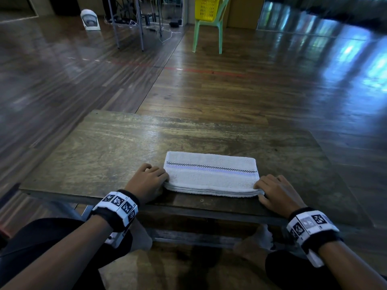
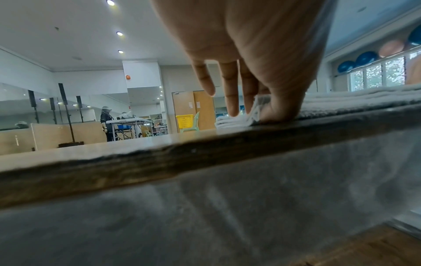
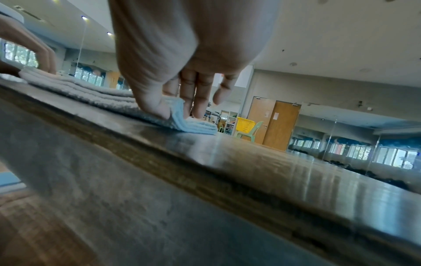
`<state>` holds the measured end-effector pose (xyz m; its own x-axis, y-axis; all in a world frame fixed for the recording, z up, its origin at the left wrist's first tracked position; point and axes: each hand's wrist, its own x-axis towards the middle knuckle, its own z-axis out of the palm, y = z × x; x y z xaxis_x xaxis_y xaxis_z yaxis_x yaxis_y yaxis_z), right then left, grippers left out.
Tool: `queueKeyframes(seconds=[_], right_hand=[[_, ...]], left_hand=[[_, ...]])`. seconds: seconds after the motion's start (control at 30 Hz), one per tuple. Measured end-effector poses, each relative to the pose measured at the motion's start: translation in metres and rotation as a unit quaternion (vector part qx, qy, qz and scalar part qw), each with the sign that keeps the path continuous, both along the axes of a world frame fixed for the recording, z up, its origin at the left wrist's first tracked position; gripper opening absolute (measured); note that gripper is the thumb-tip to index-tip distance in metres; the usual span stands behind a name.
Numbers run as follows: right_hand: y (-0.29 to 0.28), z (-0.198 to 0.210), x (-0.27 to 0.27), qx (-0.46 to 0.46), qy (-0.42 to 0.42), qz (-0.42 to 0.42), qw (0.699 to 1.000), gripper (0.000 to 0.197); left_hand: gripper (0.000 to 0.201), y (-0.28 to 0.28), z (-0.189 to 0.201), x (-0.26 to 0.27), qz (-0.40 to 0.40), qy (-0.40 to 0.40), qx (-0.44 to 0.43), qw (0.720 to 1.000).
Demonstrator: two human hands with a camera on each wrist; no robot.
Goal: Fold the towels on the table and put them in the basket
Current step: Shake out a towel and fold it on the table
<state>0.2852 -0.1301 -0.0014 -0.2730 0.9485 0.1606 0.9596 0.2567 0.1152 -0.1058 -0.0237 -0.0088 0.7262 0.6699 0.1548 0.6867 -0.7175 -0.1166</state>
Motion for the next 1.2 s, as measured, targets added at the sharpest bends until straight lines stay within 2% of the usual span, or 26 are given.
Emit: queueKeyframes(seconds=[0.07,0.17,0.23,0.37,0.43,0.53,0.57,0.67,0.73,0.83,0.97,1.2], right_hand=[[0.001,0.005,0.001,0.012,0.037,-0.006,0.999,0.03],[0.003,0.019,0.005,0.031,0.13,-0.025,0.991,0.028],[0.004,0.03,0.008,0.047,0.194,-0.018,0.98,0.024],[0.0,0.062,0.011,0.064,0.327,-0.006,0.943,0.018],[-0.003,0.081,0.008,0.06,0.388,-0.001,0.92,0.017],[-0.001,0.091,0.008,0.028,0.428,-0.001,0.903,0.02],[0.004,0.089,0.007,-0.002,0.415,-0.012,0.91,0.02],[0.03,0.062,0.006,-0.137,0.32,-0.076,0.934,0.004],[0.048,0.041,0.005,-0.201,0.282,-0.123,0.93,0.015],[0.068,0.024,0.003,-0.213,0.266,-0.176,0.923,0.016],[0.085,0.021,0.003,-0.197,0.254,-0.213,0.923,0.01],[0.098,0.013,0.005,-0.191,0.227,-0.226,0.928,0.015]], left_hand=[[0.022,0.0,0.003,0.001,0.009,-0.03,-0.001,1.0],[0.032,0.002,0.017,0.0,0.035,-0.132,-0.032,0.99],[0.032,0.004,0.033,-0.001,0.026,-0.194,-0.056,0.979],[0.019,-0.001,0.078,-0.001,-0.039,-0.322,-0.165,0.932],[0.019,-0.003,0.095,-0.007,-0.042,-0.357,-0.189,0.914],[0.01,0.003,0.103,-0.017,0.001,-0.294,-0.259,0.92],[0.003,0.008,0.099,-0.018,0.02,-0.246,-0.272,0.93],[0.004,0.029,0.079,-0.009,0.072,-0.103,-0.276,0.953],[0.004,0.044,0.064,-0.001,0.092,-0.053,-0.28,0.954],[0.007,0.062,0.048,0.012,0.132,-0.021,-0.282,0.95],[0.02,0.076,0.041,0.026,0.161,-0.011,-0.253,0.954],[0.026,0.093,0.028,0.032,0.199,0.018,-0.243,0.949]])
